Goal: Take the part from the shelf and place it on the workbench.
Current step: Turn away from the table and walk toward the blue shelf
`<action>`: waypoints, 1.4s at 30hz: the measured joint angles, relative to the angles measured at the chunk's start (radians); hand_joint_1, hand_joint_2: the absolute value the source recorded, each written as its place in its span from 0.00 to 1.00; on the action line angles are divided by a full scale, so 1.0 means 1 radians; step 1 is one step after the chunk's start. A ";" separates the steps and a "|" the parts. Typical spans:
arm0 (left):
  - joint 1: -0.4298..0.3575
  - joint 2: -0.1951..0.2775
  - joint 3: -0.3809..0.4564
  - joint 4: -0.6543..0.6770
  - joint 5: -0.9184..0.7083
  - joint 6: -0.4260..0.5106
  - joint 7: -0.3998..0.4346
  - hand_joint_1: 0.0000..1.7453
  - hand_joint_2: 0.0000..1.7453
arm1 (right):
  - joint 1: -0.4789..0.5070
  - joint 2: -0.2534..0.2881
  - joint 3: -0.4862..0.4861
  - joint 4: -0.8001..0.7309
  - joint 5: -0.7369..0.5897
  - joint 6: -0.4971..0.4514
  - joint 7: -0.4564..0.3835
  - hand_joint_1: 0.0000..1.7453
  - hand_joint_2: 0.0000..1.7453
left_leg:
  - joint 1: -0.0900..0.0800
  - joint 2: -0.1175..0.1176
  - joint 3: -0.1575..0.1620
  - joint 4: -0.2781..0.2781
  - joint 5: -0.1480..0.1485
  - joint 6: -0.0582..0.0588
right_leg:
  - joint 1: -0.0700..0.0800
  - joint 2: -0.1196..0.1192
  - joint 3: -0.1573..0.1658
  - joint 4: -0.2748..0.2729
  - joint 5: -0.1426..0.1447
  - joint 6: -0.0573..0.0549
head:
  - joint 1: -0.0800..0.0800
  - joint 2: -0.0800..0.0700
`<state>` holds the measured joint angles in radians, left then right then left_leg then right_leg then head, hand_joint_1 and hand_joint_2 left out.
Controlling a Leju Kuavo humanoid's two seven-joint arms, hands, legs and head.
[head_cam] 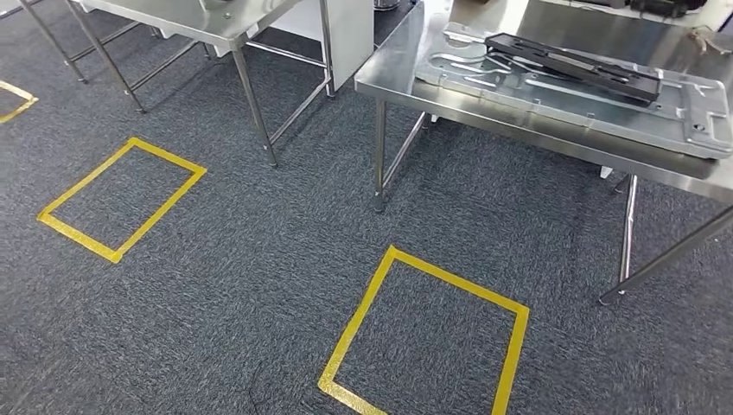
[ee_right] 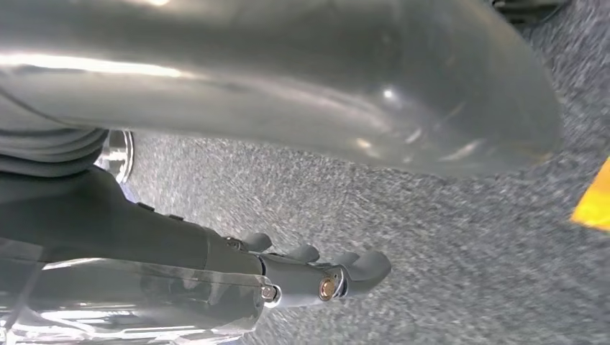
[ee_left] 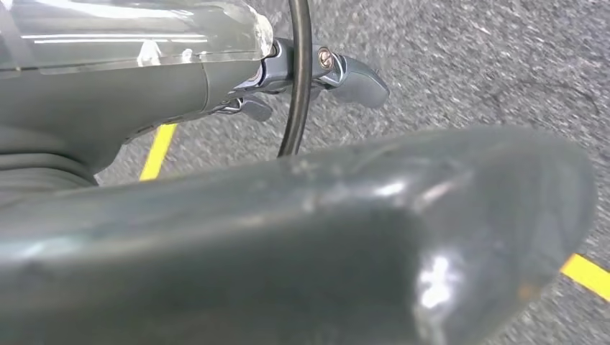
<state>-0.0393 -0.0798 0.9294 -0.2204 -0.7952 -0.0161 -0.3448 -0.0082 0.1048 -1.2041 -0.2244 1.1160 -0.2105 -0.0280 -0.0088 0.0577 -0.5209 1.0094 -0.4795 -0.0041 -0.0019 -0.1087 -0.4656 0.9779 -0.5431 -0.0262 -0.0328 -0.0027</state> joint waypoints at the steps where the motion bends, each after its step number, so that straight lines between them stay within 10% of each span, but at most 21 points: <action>1: 0.001 0.001 0.001 0.000 0.000 0.000 0.000 0.00 0.00 | -0.002 0.000 -0.002 0.001 0.001 0.002 0.002 0.00 0.00 | -0.004 0.001 0.002 -0.011 -0.004 0.006 | 0.001 -0.010 0.000 -0.001 0.001 0.005 | 0.000 0.000; 3: 0.005 0.002 0.005 0.000 -0.002 0.000 -0.001 0.00 0.00 | -0.008 0.000 -0.004 0.002 0.002 0.005 0.005 0.00 0.00 | 0.000 -0.016 0.002 -0.028 0.003 0.018 | 0.001 -0.008 0.004 0.000 -0.003 0.017 | 0.000 0.000; 5: 0.006 0.001 0.010 0.000 -0.003 0.001 -0.003 0.00 0.00 | -0.008 0.001 -0.006 0.002 0.004 0.008 0.007 0.00 0.00 | 0.008 -0.033 0.006 -0.044 0.013 0.029 | -0.002 0.043 -0.015 0.046 -0.037 0.028 | 0.000 0.000; 9: 0.001 0.001 0.015 0.000 -0.004 0.001 -0.005 0.00 0.00 | 0.000 0.008 -0.011 0.002 0.007 0.014 0.009 0.00 0.00 | 0.012 -0.075 -0.003 -0.044 0.021 0.037 | -0.017 0.100 -0.130 0.261 -0.123 0.042 | 0.000 0.000; 15: 0.001 -0.003 0.016 0.000 -0.009 0.003 -0.004 0.00 0.00 | 0.006 0.010 -0.016 0.002 0.012 0.026 0.009 0.00 0.00 | 0.019 -0.146 -0.027 0.001 0.006 0.002 | -0.040 0.170 -0.058 0.055 0.017 0.054 | 0.000 0.000; 18: 0.006 -0.004 0.017 0.000 -0.009 0.003 -0.002 0.00 0.00 | 0.003 0.010 -0.017 0.002 0.015 0.029 0.010 0.00 0.00 | 0.024 -0.165 -0.044 0.008 0.009 -0.019 | -0.036 0.153 -0.061 0.048 0.015 0.033 | 0.000 0.000; 22: 0.007 -0.006 0.017 0.000 -0.011 0.003 0.001 0.00 0.00 | 0.006 0.008 -0.017 0.002 0.020 0.031 0.011 0.00 0.00 | 0.023 -0.083 -0.118 0.166 -0.082 -0.033 | -0.032 0.103 -0.060 0.039 0.021 0.007 | 0.000 0.000; 25: 0.007 -0.006 0.018 0.000 -0.012 0.003 0.002 0.00 0.00 | 0.007 0.004 -0.018 0.002 0.024 0.034 0.013 0.00 0.00 | 0.024 -0.068 -0.164 0.276 -0.117 -0.035 | -0.024 0.062 -0.061 0.040 0.019 0.002 | 0.000 0.000; 31: 0.005 -0.006 0.020 0.000 -0.016 0.003 0.003 0.00 0.00 | 0.000 0.003 -0.018 0.002 0.029 0.038 0.013 0.00 0.00 | 0.006 0.017 -0.024 0.010 -0.014 -0.001 | -0.014 0.001 -0.049 0.039 0.012 0.016 | 0.000 0.000; 33: 0.008 -0.006 0.022 0.000 -0.019 0.004 0.003 0.00 0.00 | -0.004 0.003 -0.018 0.002 0.031 0.039 0.013 0.00 0.00 | 0.007 -0.004 -0.023 0.002 -0.006 0.010 | -0.013 -0.013 -0.041 0.035 0.010 0.029 | 0.000 0.000; 35: 0.011 -0.006 0.023 0.000 -0.020 0.004 0.003 0.00 0.00 | -0.006 0.003 -0.018 0.002 0.032 0.039 0.014 0.00 0.00 | 0.013 -0.025 -0.017 -0.013 0.005 0.021 | -0.015 0.021 -0.046 0.057 -0.012 0.040 | 0.000 0.000; 39: 0.005 -0.006 0.024 0.000 -0.021 0.003 0.003 0.00 0.00 | -0.001 0.015 -0.019 0.002 0.032 0.038 0.016 0.00 0.00 | 0.011 -0.068 -0.023 -0.019 0.017 0.035 | -0.018 0.097 -0.150 0.264 -0.118 0.043 | 0.000 0.000; 42: 0.006 -0.006 0.026 0.000 -0.021 0.003 0.003 0.00 0.00 | 0.001 0.024 -0.020 0.002 0.033 0.036 0.016 0.00 0.00 | 0.011 -0.111 -0.023 -0.014 0.016 0.033 | -0.022 0.107 -0.150 0.244 -0.063 0.042 | 0.000 0.000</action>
<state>-0.0334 -0.0858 0.9555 -0.2205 -0.8163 -0.0130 -0.3414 -0.0073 0.1285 -1.2239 -0.2228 1.1486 -0.1746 -0.0118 0.0022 -0.0530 -0.5442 0.9955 -0.4635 0.0294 -0.0235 -0.0014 -0.6152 1.2220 -0.6063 0.0161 -0.0328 -0.0027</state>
